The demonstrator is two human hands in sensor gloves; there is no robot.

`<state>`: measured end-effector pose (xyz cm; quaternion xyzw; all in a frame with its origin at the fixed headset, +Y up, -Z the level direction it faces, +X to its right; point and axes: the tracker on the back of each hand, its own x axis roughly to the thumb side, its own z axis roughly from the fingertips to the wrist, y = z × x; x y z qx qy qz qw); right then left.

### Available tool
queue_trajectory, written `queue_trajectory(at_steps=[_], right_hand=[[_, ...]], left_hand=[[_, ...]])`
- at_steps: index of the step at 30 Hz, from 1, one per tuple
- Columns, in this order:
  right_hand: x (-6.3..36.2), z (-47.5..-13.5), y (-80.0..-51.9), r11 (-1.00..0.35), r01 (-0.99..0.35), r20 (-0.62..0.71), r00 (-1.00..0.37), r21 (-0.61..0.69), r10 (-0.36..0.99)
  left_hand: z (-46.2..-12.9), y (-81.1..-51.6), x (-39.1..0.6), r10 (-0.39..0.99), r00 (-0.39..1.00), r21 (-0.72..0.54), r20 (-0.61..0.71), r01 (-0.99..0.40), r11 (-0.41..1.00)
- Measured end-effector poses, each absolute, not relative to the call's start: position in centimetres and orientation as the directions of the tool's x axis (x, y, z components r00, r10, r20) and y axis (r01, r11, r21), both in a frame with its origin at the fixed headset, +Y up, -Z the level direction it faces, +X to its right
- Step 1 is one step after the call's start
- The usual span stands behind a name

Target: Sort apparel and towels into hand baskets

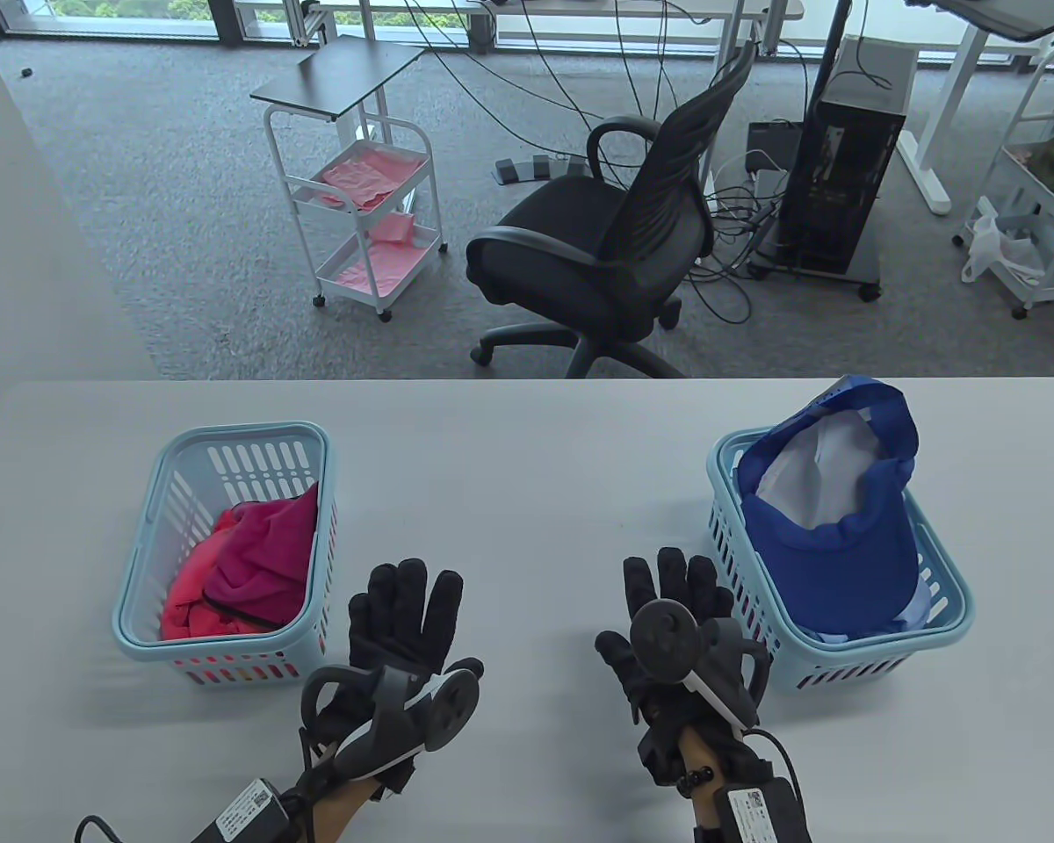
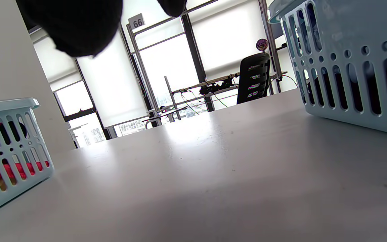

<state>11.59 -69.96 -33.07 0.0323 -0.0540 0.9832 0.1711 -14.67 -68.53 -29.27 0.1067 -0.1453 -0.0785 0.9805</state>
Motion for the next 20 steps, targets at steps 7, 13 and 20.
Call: queue_trajectory(at_steps=[7,13,20], right_hand=[[11.52,-33.08,-69.91,-0.934,-0.346,0.089,-0.937,-0.090,0.339],[11.58,-33.10,-69.95,-0.936,-0.340,0.085,-0.939,-0.087,0.333],[11.39,-33.20,-70.21,-0.944,-0.322,0.080,-0.945,-0.072,0.316]], left_hand=[[-29.22,-68.46,-14.74,-0.187,0.951,0.238,0.247,0.127,0.963],[-29.25,-68.50,-14.75,-0.183,0.951,0.232,0.249,0.125,0.965],[-29.15,-68.53,-14.75,-0.179,0.949,0.229,0.262,0.119,0.966]])
